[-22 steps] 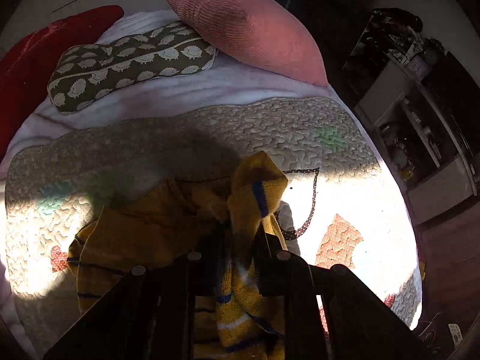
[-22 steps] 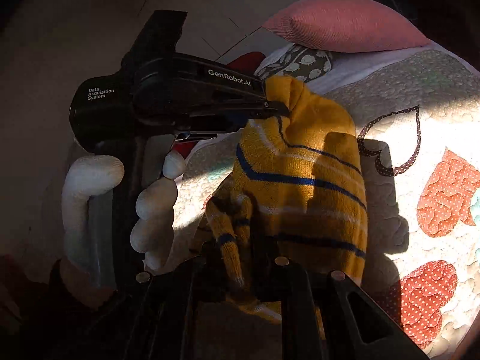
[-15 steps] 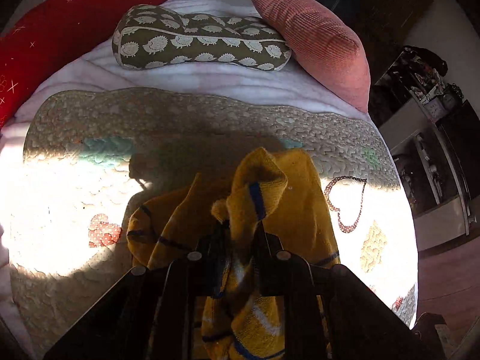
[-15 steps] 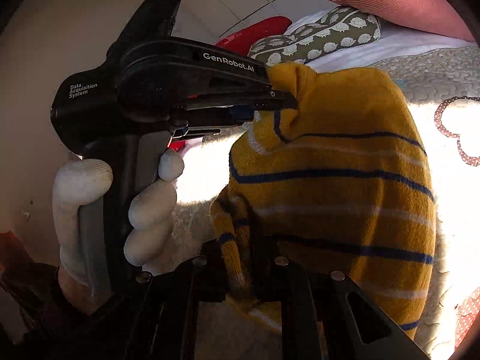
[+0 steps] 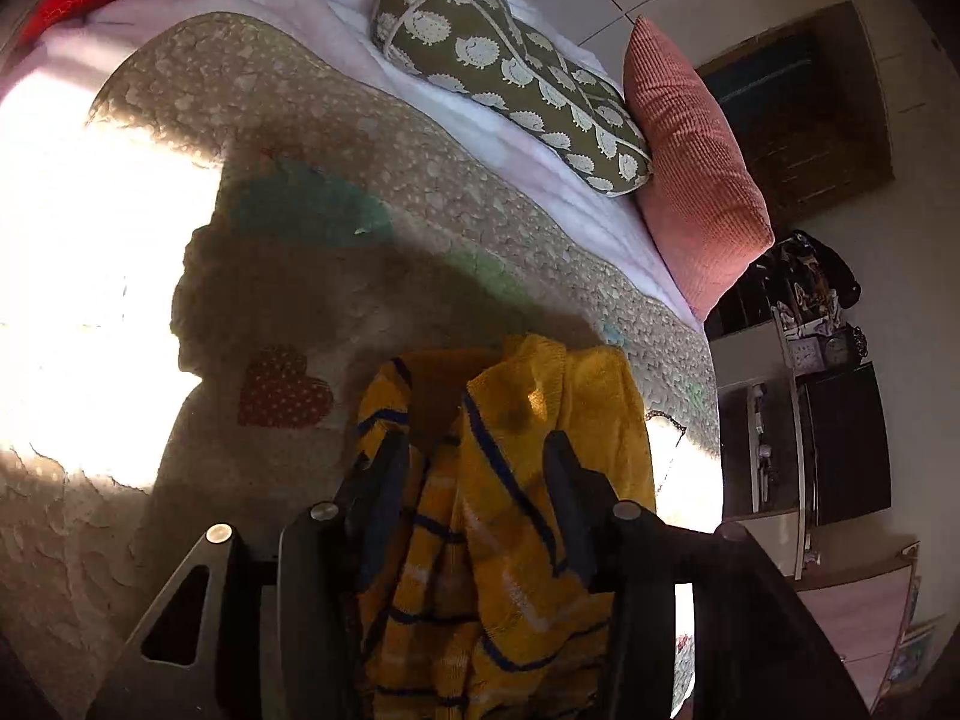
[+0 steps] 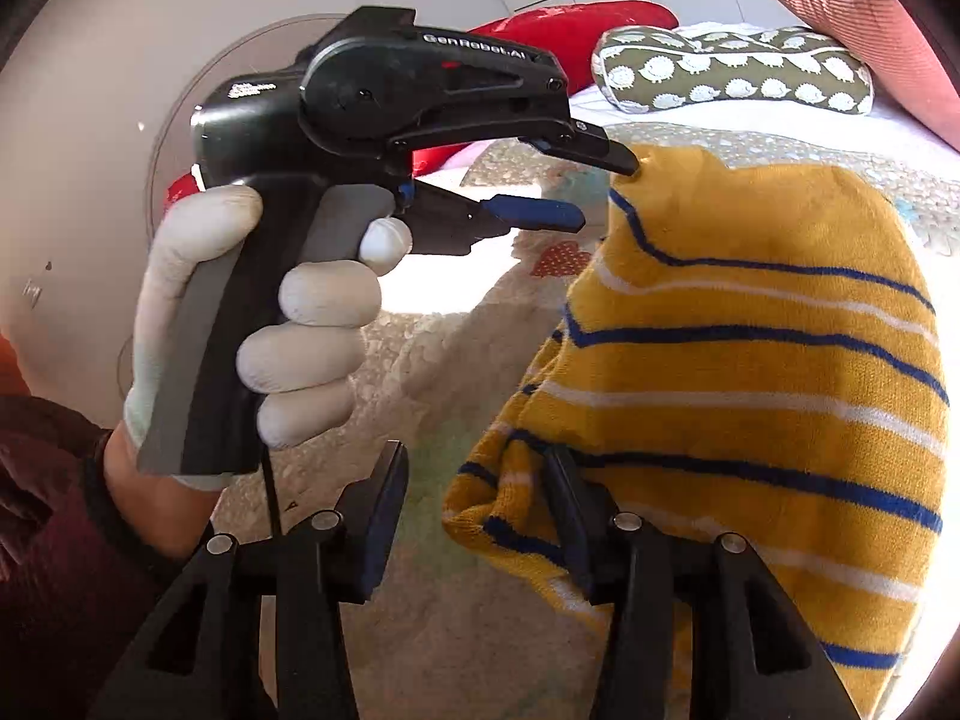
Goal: Fold small clothes
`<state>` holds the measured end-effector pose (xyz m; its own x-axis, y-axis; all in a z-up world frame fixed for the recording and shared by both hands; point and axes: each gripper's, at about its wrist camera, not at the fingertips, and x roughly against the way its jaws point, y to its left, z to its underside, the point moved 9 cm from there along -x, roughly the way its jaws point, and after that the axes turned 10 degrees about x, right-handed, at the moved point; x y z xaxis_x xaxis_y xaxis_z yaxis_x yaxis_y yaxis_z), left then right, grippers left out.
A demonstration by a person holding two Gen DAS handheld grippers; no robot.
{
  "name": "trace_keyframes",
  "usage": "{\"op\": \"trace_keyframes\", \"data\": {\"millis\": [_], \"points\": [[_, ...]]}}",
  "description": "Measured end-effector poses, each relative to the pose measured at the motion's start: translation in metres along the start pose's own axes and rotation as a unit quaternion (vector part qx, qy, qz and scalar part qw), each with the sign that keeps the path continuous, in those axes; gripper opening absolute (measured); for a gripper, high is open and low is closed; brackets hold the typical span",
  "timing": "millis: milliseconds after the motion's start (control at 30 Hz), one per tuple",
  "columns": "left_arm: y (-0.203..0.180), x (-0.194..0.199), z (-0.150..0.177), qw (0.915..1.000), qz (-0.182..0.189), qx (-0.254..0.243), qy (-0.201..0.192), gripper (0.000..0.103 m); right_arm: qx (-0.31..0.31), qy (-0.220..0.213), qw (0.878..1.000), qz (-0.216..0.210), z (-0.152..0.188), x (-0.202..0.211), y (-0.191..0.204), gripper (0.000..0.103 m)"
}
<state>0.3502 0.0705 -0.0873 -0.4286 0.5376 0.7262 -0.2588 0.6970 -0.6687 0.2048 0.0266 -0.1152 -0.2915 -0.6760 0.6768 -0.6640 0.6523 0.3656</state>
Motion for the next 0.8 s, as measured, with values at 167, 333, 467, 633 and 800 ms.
{"op": "trace_keyframes", "data": {"millis": [167,333,467,633,800], "points": [[-0.018,0.025,0.015,0.9980,-0.022,-0.044,-0.041,0.044,0.012,-0.011,1.000,0.009,0.008,0.034,0.009,0.051],[-0.043,0.001,0.050,0.9903,-0.067,-0.117,-0.034,0.047,-0.045,-0.042,0.995,0.074,0.016,0.064,-0.032,0.051],[-0.012,-0.026,0.063,0.9645,-0.206,-0.156,-0.053,0.050,-0.092,-0.021,0.992,0.089,0.029,0.065,-0.062,0.051],[0.011,-0.022,0.064,0.9546,-0.230,-0.175,-0.074,0.060,-0.132,-0.032,0.990,0.041,0.033,0.076,-0.074,0.051],[0.025,0.008,0.056,0.9792,-0.146,-0.118,-0.077,0.060,-0.164,-0.095,0.979,0.070,0.021,0.122,-0.116,0.064]]}}
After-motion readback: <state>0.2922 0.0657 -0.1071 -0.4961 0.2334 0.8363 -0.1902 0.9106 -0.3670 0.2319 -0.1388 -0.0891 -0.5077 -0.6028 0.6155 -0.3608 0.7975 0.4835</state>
